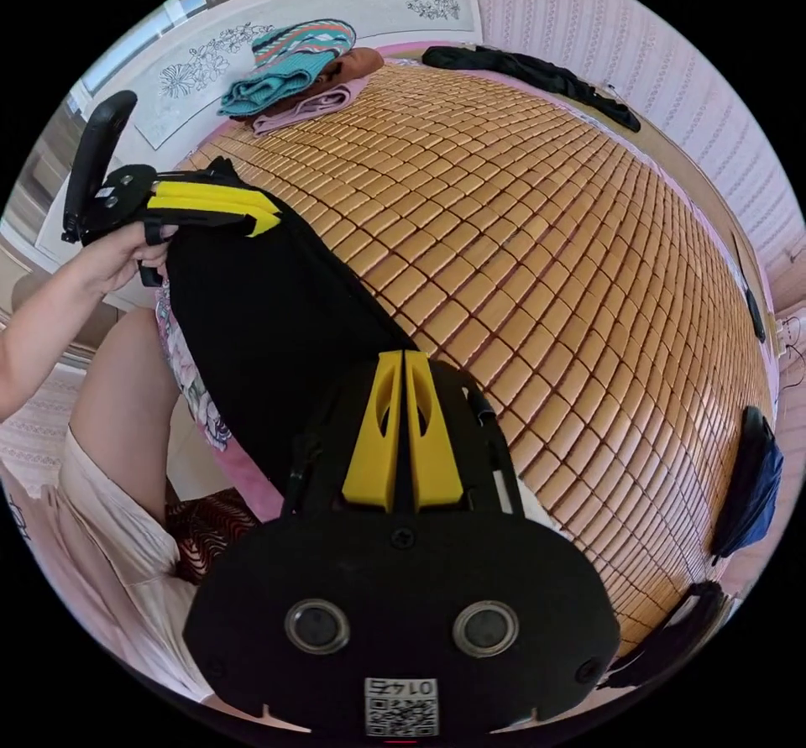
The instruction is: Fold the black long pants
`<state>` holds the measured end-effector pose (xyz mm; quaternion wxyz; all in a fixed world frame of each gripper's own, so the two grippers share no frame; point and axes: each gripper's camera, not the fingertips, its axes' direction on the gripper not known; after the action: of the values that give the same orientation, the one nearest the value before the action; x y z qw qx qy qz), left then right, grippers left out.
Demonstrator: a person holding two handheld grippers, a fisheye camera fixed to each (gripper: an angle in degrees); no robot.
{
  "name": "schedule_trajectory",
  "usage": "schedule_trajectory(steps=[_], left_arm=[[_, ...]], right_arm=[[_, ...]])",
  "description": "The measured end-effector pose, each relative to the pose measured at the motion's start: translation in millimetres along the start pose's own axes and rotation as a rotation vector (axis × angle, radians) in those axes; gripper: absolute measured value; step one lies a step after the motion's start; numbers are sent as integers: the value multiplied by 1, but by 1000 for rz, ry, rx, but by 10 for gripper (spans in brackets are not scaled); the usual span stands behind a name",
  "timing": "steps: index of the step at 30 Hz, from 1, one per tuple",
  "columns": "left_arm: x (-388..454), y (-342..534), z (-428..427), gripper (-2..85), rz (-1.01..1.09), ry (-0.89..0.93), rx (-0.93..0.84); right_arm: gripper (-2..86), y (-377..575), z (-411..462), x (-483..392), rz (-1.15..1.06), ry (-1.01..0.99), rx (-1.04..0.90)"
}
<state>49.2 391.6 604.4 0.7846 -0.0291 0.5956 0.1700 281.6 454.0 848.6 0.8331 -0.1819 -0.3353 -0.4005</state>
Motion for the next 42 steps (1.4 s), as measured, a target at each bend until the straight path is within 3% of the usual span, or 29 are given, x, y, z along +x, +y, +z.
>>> schedule_trajectory(steps=[7,15,20,23,26,33,37,42], left_arm=[[-17,22,24,12,-163,-42,15],[86,80,-20,53,51,-12,186],[160,119,5,48,-4,37,256],[170,124,14,41,73,-32,282],[157,124,23,29,-22,19,242],[165,142,42,-8,74,35,229],[161,147,45,-10,61,93,195],[163,153,46,-10,79,93,178]], right_arm=[[-5,-15,1,23,110,-49,3],[-3,-17,-36,9,137,26,138],[-3,-59,-14,-23,-4,-74,-16],[-3,-92,4,-48,-99,11,-131],[-4,-122,29,-62,-169,72,-263],[-5,-149,45,-63,-153,107,-342],[-5,-176,51,-53,-169,39,-503],[-5,-184,58,-48,-148,105,-488]])
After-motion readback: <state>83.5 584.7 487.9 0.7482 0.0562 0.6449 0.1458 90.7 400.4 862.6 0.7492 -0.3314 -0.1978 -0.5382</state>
